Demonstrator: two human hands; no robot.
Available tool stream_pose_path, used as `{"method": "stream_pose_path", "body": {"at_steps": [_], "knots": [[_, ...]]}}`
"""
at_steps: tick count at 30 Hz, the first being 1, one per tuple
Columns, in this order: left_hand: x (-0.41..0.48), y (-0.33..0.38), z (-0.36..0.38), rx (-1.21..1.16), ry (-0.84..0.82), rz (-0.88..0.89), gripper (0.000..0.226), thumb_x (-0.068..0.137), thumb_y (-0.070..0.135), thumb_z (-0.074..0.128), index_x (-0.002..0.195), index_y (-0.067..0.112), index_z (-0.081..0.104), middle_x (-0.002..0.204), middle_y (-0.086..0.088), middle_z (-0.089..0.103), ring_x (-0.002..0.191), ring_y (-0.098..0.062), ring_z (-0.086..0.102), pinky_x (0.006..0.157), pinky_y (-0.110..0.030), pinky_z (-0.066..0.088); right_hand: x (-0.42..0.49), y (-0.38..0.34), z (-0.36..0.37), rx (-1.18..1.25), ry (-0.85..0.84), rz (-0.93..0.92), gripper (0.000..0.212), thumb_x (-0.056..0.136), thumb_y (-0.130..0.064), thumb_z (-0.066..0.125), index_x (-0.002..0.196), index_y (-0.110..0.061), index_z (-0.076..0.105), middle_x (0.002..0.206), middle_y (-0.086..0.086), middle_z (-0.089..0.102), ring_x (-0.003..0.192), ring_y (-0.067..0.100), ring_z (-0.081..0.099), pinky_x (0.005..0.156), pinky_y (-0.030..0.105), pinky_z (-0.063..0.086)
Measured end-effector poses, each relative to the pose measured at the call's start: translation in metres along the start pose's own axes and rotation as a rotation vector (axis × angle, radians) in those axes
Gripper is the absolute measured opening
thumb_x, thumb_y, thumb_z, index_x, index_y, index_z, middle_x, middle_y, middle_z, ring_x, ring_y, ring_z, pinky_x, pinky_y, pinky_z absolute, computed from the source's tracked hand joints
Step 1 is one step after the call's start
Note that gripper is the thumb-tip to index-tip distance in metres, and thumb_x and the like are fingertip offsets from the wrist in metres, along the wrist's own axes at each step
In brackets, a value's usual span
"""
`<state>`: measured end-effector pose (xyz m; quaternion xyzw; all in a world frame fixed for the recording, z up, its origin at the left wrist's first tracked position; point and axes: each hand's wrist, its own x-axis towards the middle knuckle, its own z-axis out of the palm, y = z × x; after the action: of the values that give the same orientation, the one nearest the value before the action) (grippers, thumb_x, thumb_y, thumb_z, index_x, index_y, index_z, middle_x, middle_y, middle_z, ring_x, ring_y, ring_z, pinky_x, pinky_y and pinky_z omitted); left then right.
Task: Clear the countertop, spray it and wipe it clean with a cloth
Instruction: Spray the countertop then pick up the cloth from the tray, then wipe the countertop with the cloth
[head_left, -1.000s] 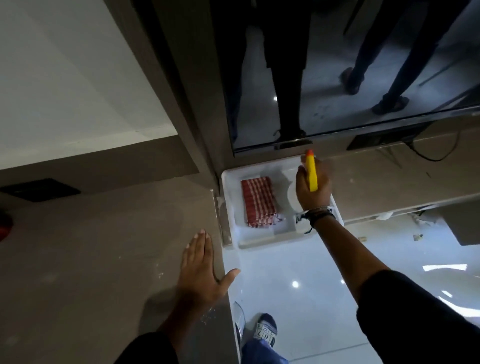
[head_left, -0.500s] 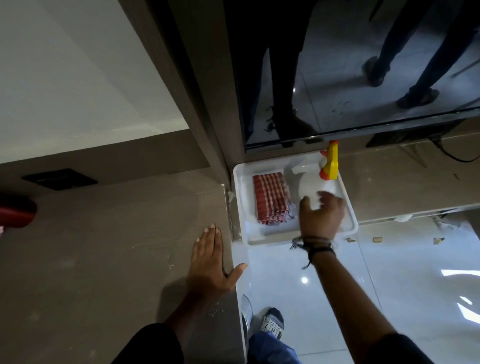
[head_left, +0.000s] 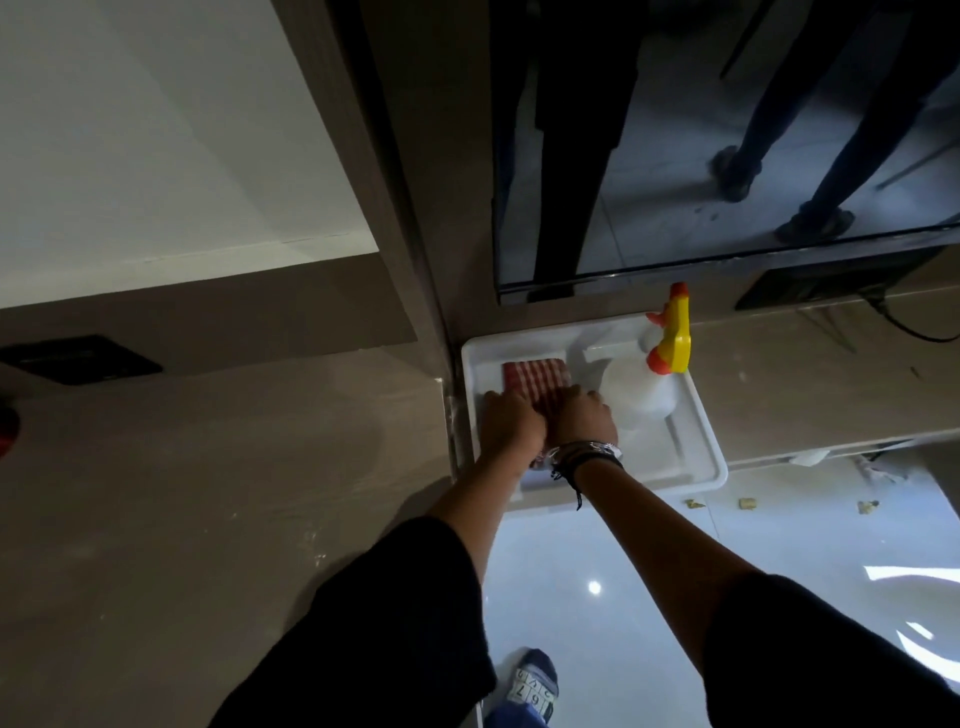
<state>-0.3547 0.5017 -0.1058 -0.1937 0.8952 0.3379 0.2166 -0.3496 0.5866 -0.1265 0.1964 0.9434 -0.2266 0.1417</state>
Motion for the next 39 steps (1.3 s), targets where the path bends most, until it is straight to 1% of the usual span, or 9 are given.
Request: {"method": "stream_pose_path", "body": {"at_steps": [10,12,17,21,28,31,34,37,39], "knots": [[-0.013,0.011,-0.031,-0.323,-0.113,-0.2,0.072,0.094,0.065,0.04,0.132,0.005,0.054,0.129,-0.014,0.064,0.115,-0.035,0.064,0.088,-0.031,0.049,-0.019,0.005,-0.032,0.45,-0.115,0.221,0.032,0.078,-0.032,0.069,0.071,-0.001,0.064,0.061,0.008,0.061,0.061,0.025,0.058,0.051,0.024,0.04],[-0.028,0.008,-0.052,-0.382,-0.168,-0.154,0.064,0.09,0.061,0.051,0.124,0.008,0.061,0.122,-0.012,0.069,0.109,-0.033,0.067,0.097,-0.037,0.053,-0.037,0.003,-0.049,0.674,-0.116,0.204,0.023,0.072,-0.021,0.077,0.067,-0.001,0.065,0.056,0.006,0.061,0.055,0.022,0.056,0.05,0.022,0.042],[-0.084,-0.026,-0.114,-0.734,-0.316,-0.005,0.032,0.087,0.025,0.068,0.109,0.003,0.064,0.107,-0.021,0.073,0.099,-0.037,0.071,0.095,-0.055,0.056,-0.107,-0.005,-0.075,1.046,-0.266,0.059,0.025,0.072,-0.007,0.079,0.088,0.005,0.065,0.084,0.022,0.071,0.076,0.034,0.066,0.067,0.038,0.056],[-0.132,-0.065,-0.147,-0.907,-0.471,0.066,0.015,0.09,0.014,0.067,0.104,0.008,0.065,0.102,-0.013,0.075,0.094,-0.028,0.072,0.087,-0.042,0.058,-0.17,-0.024,-0.067,1.419,-0.447,-0.082,0.043,0.081,-0.012,0.068,0.12,0.003,0.06,0.118,0.026,0.065,0.107,0.043,0.063,0.091,0.052,0.051],[-0.189,-0.177,-0.196,-0.83,-0.579,0.198,0.004,0.092,0.01,0.065,0.091,0.013,0.062,0.094,-0.009,0.072,0.086,-0.022,0.068,0.081,-0.037,0.054,-0.292,-0.062,-0.003,1.67,-0.744,-0.004,0.046,0.09,-0.012,0.055,0.131,0.007,0.052,0.124,0.028,0.062,0.109,0.04,0.065,0.09,0.05,0.056],[-0.192,-0.222,-0.204,-0.544,-0.35,0.319,0.009,0.09,0.016,0.071,0.089,0.011,0.064,0.09,-0.013,0.07,0.082,-0.022,0.063,0.083,-0.045,0.056,-0.324,-0.073,0.028,1.574,-0.613,0.116,0.045,0.086,-0.001,0.059,0.13,0.008,0.052,0.117,0.029,0.066,0.103,0.043,0.067,0.086,0.053,0.057],[-0.191,-0.268,-0.209,-0.302,-0.237,0.399,0.019,0.087,0.026,0.074,0.096,0.012,0.066,0.093,-0.007,0.069,0.083,-0.019,0.063,0.084,-0.039,0.054,-0.348,-0.079,0.052,1.196,-0.237,0.183,0.039,0.081,0.001,0.069,0.119,0.001,0.062,0.106,0.02,0.072,0.093,0.035,0.069,0.083,0.046,0.058],[-0.178,-0.319,-0.223,0.058,-0.133,0.526,0.037,0.085,0.041,0.064,0.112,0.016,0.064,0.117,-0.004,0.064,0.107,-0.02,0.062,0.094,-0.031,0.049,-0.363,-0.075,0.062,0.719,0.193,0.228,0.006,0.081,-0.002,0.063,0.078,-0.005,0.068,0.067,0.011,0.069,0.061,0.025,0.06,0.057,0.038,0.051],[-0.158,-0.35,-0.233,0.293,-0.041,0.66,0.046,0.089,0.038,0.059,0.128,0.012,0.059,0.141,-0.01,0.054,0.132,-0.027,0.05,0.112,-0.036,0.038,-0.365,-0.068,0.064,0.498,0.379,0.179,0.014,0.082,-0.011,0.058,0.068,-0.01,0.057,0.061,0.011,0.063,0.057,0.032,0.057,0.054,0.038,0.047]]}}
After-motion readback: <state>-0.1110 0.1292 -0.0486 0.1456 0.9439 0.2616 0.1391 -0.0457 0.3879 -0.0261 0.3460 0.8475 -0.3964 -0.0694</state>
